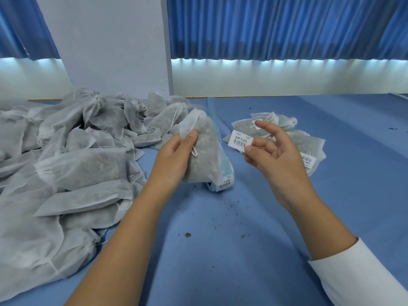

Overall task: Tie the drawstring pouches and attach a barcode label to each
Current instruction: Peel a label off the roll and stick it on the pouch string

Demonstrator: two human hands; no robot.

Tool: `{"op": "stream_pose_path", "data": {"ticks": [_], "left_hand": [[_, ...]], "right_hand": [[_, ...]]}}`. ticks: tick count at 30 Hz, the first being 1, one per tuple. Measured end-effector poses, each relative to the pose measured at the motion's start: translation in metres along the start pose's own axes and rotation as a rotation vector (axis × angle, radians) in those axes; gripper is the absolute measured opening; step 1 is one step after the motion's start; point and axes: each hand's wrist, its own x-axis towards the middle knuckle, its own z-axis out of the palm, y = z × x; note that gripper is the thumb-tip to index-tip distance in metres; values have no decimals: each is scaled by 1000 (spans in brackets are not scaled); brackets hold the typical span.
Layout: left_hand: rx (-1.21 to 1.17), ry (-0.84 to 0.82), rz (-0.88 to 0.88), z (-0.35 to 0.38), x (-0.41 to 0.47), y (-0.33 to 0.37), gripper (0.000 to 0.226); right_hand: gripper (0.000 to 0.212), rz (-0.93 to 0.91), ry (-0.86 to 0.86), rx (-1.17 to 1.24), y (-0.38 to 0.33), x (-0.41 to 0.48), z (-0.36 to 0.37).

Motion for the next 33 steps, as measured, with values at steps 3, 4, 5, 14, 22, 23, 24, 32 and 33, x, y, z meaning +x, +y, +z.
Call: {"op": "stream_pose_path", "data": {"ticks": [3,4,5,14,22,23,24,32,33], "left_hand": [[-36,28,122,-6,-1,5,33],[-63,19,134,-7,-1,7,27],[-88,7,141,-7,-2,9,21],[24,-111,-5,14,-15,13,27],[71,-287,-53,26,-25,13,15],[66,-308,-69,25,-25,13,20],[58,-328,-86,25,-25,14,24],[-1,-313,-123,18,-23,14,28],[-12,-299,-120,17,-23,13,27]], "right_hand": [[50,-7,49,116,-3,1,0],[51,-7,55,151,-3,1,0],[52,-5,59,180,-4,0,1],[52,-26,-130,441,-10,-8,13],[49,13,-124,443,-11,-9,14],[48,14,-109,423,-11,-9,13],[47,15,-94,399,-10,-8,13],[42,-45,-8,101,-9,-7,9],[43,-56,-16,65,-9,-7,9]]}}
